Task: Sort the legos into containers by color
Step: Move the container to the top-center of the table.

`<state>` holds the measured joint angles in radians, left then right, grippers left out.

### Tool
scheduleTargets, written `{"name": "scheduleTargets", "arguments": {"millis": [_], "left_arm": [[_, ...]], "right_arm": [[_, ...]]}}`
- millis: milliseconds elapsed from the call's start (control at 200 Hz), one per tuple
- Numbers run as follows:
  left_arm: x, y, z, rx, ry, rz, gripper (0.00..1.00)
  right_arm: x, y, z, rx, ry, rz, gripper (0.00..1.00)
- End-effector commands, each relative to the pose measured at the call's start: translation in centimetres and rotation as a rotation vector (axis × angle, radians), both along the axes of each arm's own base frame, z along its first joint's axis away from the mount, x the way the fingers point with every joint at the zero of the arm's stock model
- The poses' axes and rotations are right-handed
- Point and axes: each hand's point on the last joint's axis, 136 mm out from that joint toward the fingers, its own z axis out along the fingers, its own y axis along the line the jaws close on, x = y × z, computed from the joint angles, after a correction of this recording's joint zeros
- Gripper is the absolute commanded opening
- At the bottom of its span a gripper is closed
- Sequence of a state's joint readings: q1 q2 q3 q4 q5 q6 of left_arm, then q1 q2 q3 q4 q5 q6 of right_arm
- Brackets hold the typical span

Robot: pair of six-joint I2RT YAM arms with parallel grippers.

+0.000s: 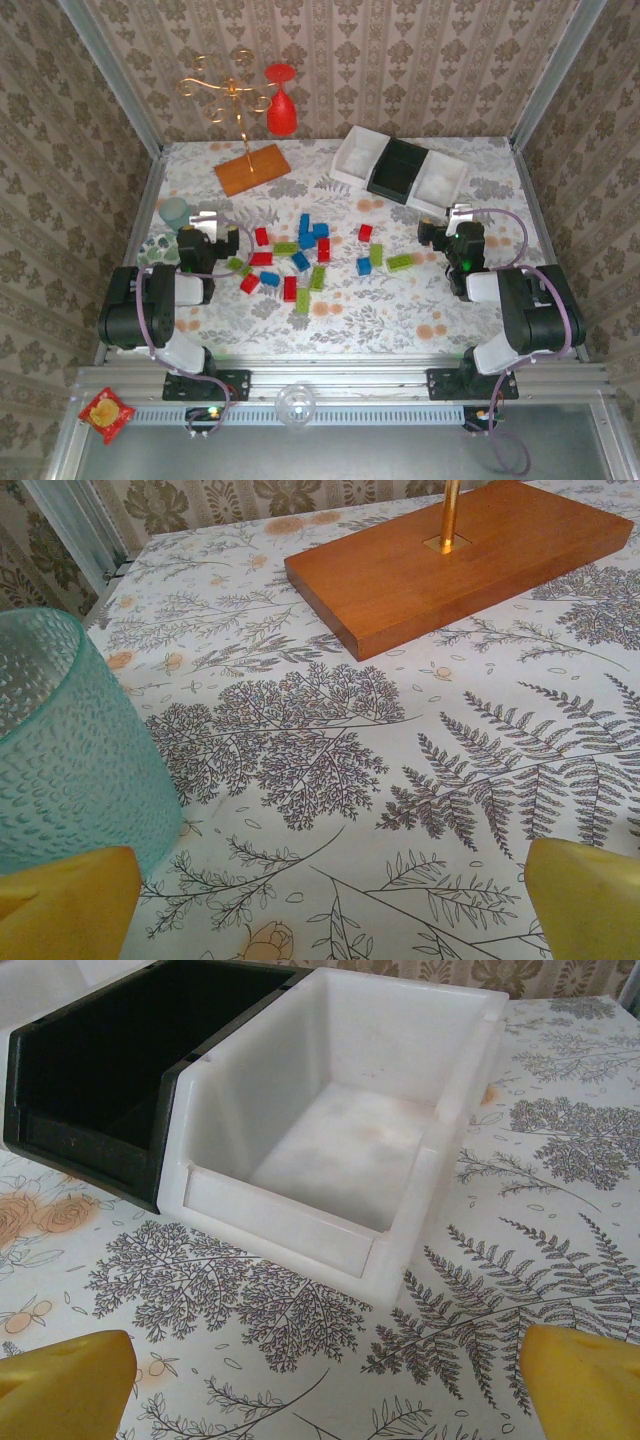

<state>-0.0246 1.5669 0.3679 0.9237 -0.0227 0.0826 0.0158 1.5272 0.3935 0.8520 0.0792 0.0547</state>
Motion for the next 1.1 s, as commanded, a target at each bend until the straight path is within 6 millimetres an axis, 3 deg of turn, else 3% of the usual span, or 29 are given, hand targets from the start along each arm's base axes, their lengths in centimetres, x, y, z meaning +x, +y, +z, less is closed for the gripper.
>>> {"name": "scheduleTargets", "arguments": {"millis": [0, 105, 230, 260, 340, 430, 525, 610, 740, 820, 915, 1095], "left_arm": [[0.7, 0.3, 1.3, -0.014, -0.033, 0.014, 1.0], [0.7, 0.4, 1.3, -0.013, -0.035, 0.021, 1.0], [-0.1, 1.6, 2.7, -0.02, -0.075, 0.095, 1.0], [-0.3, 2.0, 3.4, -0.018, -0.081, 0.118, 1.0], [-0.9, 2.5, 5.8, -0.018, -0.077, 0.157, 1.0], [-1.8, 2.8, 8.8, -0.162, -0.062, 0.217, 1.0], [-2.2, -0.1, 11.3, -0.248, -0.073, 0.081, 1.0], [-2.5, -3.2, 12.9, -0.309, -0.098, -0.035, 1.0], [-2.9, -8.9, 14.4, -0.319, -0.056, -0.22, 1.0], [-3.2, -12.6, 14.8, -0.3, -0.017, -0.33, 1.0], [-3.5, -15.7, 14.9, -0.273, 0.018, -0.418, 1.0], [-4.2, -18.4, 15.4, -0.256, 0.004, -0.476, 1.0]], "right_arm": [[0.3, -0.3, 0.5, -0.02, -0.011, -0.017, 1.0], [0.2, -0.6, 0.7, -0.027, -0.017, -0.037, 1.0], [-0.8, -2.1, 2.8, -0.035, -0.024, -0.146, 1.0], [-1.3, -2.7, 4.5, -0.023, -0.048, -0.184, 1.0], [-2.9, -4.2, 7.0, 0.046, -0.071, -0.275, 1.0], [-4.8, -4.6, 9.7, 0.123, -0.109, -0.316, 1.0], [-5.7, -3.4, 11.2, 0.202, -0.101, -0.299, 1.0], [-5.0, -0.1, 11.7, 0.153, -0.042, -0.231, 0.99], [-2.1, 6.2, 11.9, 0.048, 0.069, -0.104, 0.99], [0.4, 8.7, 11.1, -0.017, 0.15, -0.073, 0.99], [3.1, 8.9, 8.7, -0.065, 0.266, -0.103, 0.97], [7.2, 6.4, 5.3, -0.03, 0.402, -0.165, 0.94]]}}
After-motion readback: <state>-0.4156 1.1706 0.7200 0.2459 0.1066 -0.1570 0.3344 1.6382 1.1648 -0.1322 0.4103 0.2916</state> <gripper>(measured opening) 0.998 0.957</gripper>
